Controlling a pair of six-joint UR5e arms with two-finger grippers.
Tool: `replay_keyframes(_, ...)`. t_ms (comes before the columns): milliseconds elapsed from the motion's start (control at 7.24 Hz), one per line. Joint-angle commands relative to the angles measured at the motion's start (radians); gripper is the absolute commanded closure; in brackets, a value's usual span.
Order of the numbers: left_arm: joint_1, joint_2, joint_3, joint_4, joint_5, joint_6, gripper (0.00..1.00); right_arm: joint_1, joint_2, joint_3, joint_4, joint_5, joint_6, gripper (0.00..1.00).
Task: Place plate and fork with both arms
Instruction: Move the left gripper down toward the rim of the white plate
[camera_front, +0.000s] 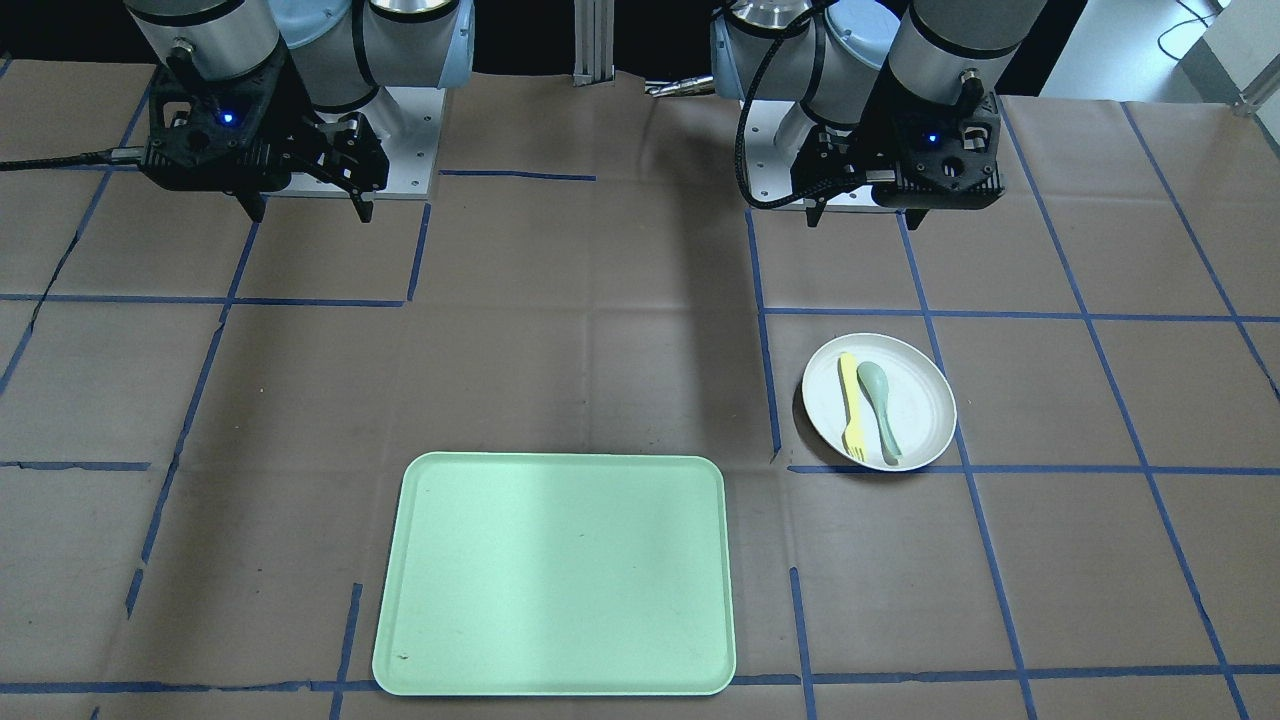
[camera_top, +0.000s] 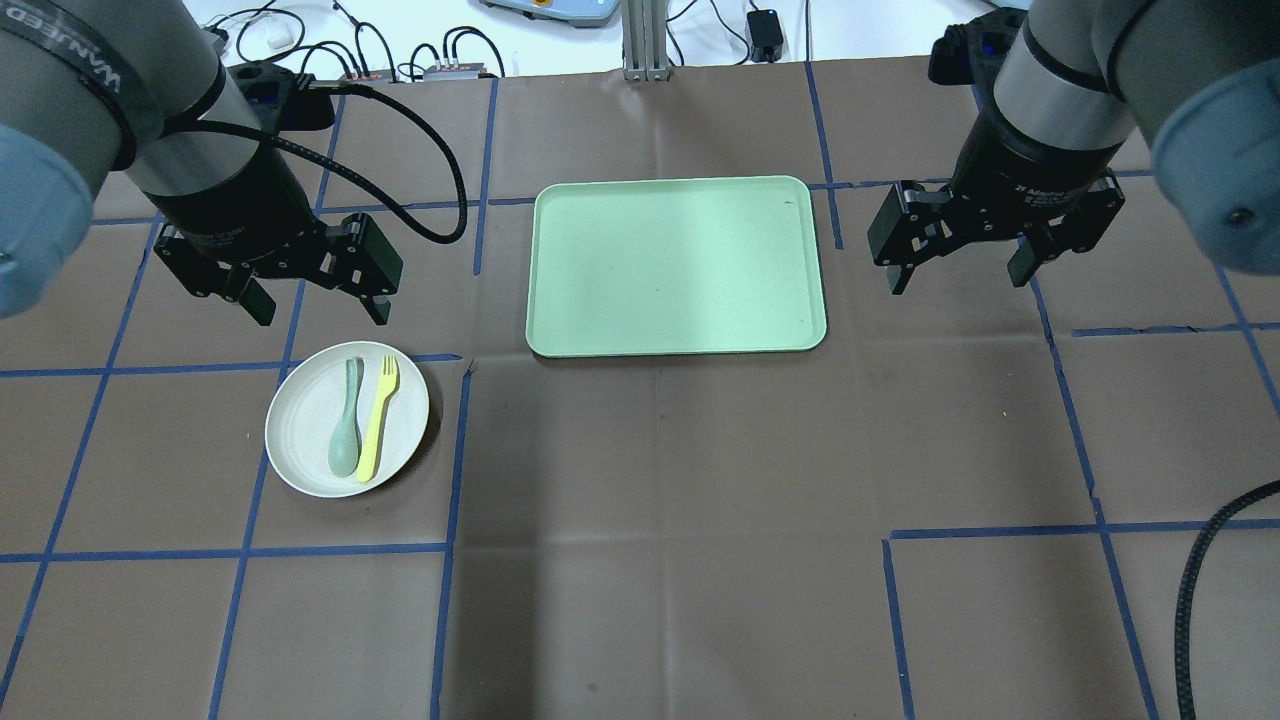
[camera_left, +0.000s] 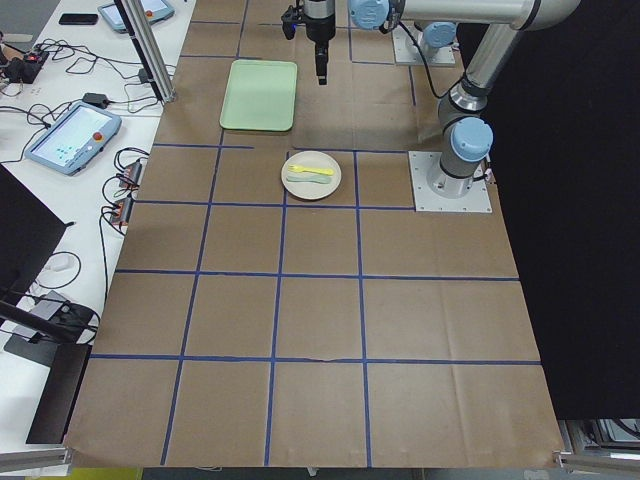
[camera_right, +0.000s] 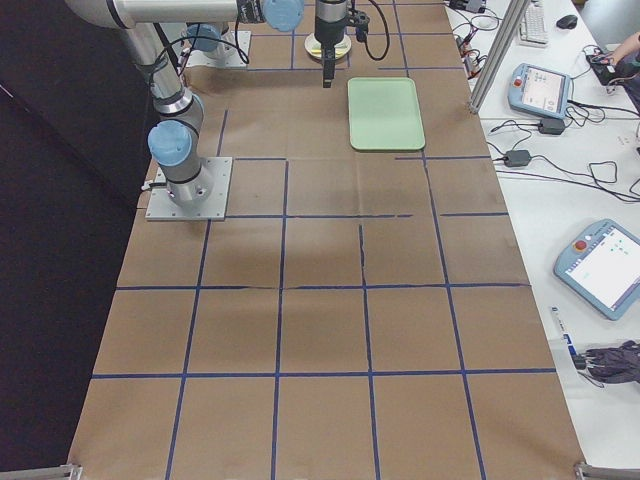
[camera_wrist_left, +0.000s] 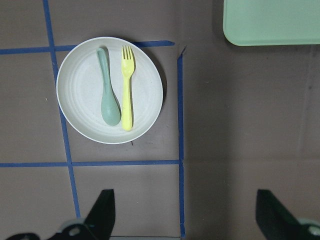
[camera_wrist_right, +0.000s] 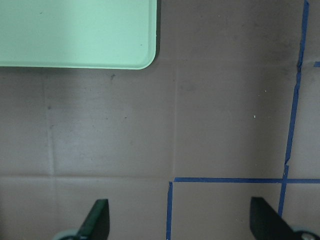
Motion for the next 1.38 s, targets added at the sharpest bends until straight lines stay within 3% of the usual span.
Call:
replay_keyframes(0,-0.002,0.001,0.031,-0.085,0.001,-0.001,0.0,0.0,0.002,0.0,-0.001,0.0,-0.001,0.0)
replay_keyframes(553,0.044,0.004,-0.022,-0.001,-0.002,0.045,0.0,0.0,-0.001,0.0,-0.001,0.0,0.0,0.0)
replay_keyframes(967,0.255,-0.011,-0.097,0.034,-0.011,0.204,0.0,0.0,-0.001,0.0,-0.001,0.0,0.0,0.0)
replay_keyframes(1243,0.414,-0.028,-0.203,0.188,-0.037,0.343,0.01,0.0,0.0,0.0,-0.001,0.0,-0.001,0.0)
